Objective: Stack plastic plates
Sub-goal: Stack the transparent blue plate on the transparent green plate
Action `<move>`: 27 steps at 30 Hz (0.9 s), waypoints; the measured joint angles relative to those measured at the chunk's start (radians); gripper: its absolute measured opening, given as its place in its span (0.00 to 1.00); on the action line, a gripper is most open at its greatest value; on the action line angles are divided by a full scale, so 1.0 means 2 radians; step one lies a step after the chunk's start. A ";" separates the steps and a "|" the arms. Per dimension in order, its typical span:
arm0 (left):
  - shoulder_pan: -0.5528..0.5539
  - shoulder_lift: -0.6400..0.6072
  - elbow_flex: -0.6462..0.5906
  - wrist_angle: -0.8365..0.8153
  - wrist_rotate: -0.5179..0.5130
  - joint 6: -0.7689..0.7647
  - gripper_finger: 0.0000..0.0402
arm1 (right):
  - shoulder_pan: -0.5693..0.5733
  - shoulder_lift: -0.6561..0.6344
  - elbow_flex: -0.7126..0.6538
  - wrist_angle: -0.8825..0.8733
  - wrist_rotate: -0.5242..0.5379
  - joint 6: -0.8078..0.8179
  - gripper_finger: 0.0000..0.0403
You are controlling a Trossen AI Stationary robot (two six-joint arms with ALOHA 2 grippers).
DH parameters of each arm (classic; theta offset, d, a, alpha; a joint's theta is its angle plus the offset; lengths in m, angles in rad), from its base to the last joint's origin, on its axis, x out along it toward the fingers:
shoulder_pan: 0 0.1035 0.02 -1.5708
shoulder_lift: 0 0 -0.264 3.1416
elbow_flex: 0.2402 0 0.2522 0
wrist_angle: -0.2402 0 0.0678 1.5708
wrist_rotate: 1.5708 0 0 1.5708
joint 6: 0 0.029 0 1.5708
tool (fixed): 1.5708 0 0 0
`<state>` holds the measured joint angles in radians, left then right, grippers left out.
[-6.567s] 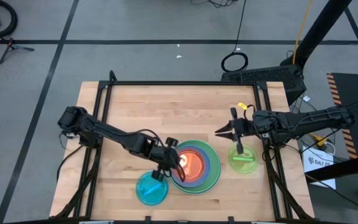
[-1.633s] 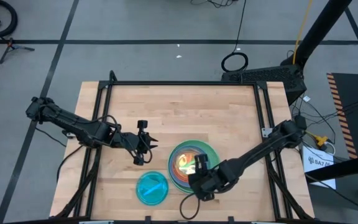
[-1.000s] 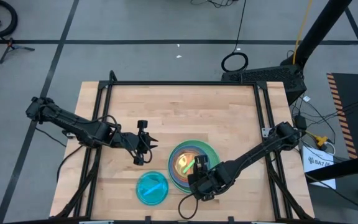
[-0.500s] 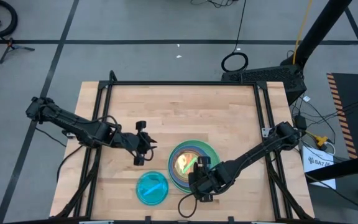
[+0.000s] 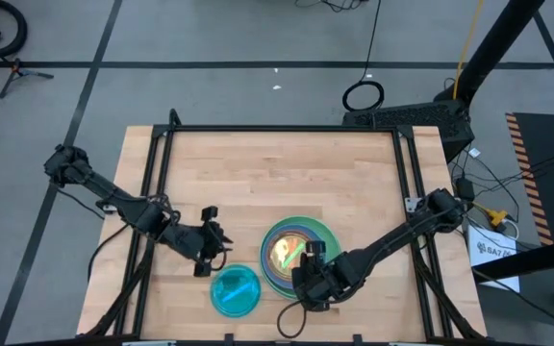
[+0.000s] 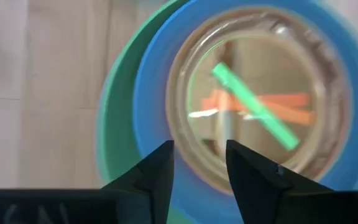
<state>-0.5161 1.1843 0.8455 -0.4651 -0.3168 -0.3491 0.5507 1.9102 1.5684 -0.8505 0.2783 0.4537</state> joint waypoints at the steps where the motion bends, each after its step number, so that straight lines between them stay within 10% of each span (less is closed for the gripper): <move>1: -0.004 0.003 0.001 0.003 -0.001 -0.009 0.24 | 0.005 0.000 0.000 0.000 0.017 -0.009 0.34; 17: -0.055 0.113 0.000 0.033 -0.016 -0.109 0.24 | 0.053 -0.017 -0.010 -0.025 0.162 -0.079 0.34; 27: -0.060 0.157 0.000 0.019 0.018 -0.161 0.24 | 0.051 -0.182 -0.195 0.103 0.205 -0.063 0.34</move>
<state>-0.6361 1.4975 0.8459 -0.4271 -0.2815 -0.6706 0.6532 1.5458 1.1794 -0.6446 0.6884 0.3270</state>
